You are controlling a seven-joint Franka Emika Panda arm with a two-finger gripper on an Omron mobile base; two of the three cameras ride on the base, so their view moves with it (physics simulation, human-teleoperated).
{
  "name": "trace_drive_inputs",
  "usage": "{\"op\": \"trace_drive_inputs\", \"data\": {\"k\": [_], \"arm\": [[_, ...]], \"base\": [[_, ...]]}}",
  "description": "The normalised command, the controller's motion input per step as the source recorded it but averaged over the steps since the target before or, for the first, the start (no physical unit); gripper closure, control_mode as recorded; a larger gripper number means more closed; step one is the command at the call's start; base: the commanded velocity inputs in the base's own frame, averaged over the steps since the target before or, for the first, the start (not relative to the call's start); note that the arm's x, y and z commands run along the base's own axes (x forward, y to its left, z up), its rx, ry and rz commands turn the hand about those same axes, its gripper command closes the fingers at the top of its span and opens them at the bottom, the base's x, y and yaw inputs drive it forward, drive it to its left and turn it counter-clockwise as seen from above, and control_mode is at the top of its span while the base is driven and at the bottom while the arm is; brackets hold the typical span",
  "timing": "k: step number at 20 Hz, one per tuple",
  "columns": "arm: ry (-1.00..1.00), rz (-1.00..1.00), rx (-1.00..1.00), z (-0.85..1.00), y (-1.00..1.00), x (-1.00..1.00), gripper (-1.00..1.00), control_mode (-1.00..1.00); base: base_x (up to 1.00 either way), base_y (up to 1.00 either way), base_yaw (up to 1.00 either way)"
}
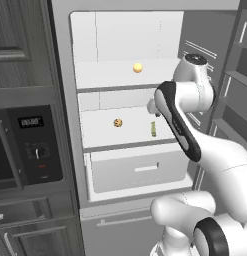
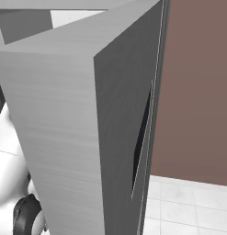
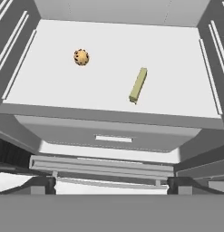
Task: Pick the egg and butter from the fridge and place them by the bowl for mixing.
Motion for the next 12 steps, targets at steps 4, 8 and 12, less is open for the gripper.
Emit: {"op": "trace_drive_inputs", "data": {"k": [4,8,12], "arm": [[-0.17,0.0,0.0,0.19,0.15,0.1,-1.0,-1.0],[-0.08,0.0,0.0,0.22,0.11,0.07,-1.0,-1.0],[0.0,0.0,0.0,0.34,0.06,0.03,-1.0,-1.0]], "base": [[0.0,0.0,0.0],[0.0,0.0,0.0],[0.0,0.0,0.0]]}}
